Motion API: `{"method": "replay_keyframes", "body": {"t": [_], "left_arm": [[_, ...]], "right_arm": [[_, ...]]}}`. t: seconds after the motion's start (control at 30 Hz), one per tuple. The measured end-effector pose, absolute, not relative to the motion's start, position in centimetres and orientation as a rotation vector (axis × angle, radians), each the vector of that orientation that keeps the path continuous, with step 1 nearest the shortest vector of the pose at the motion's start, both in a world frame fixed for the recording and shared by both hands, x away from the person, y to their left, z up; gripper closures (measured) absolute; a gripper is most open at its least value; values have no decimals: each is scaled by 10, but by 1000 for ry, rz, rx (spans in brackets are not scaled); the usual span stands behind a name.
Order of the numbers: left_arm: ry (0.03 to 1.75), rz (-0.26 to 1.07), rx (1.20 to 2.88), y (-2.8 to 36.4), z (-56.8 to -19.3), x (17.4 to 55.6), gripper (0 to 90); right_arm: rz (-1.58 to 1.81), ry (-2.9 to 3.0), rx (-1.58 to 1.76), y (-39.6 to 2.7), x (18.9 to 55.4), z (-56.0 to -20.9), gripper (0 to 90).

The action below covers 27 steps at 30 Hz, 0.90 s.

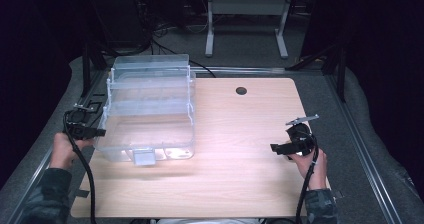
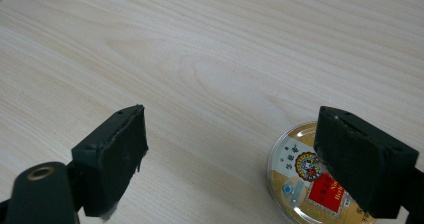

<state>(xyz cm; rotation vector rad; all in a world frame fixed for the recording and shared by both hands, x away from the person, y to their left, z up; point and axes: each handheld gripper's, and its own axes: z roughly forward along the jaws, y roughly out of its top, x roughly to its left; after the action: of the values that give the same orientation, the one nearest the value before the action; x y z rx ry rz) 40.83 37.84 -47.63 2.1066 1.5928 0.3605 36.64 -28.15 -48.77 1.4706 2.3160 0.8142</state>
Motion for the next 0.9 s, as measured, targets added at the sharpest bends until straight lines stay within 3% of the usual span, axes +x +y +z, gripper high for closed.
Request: {"method": "replay_keyframes", "body": {"t": [0.9], "left_arm": [[1503,335,2165,325,-477,415,770]], "right_arm": [[803,2298,1489,-292,363,-487,133]]}}
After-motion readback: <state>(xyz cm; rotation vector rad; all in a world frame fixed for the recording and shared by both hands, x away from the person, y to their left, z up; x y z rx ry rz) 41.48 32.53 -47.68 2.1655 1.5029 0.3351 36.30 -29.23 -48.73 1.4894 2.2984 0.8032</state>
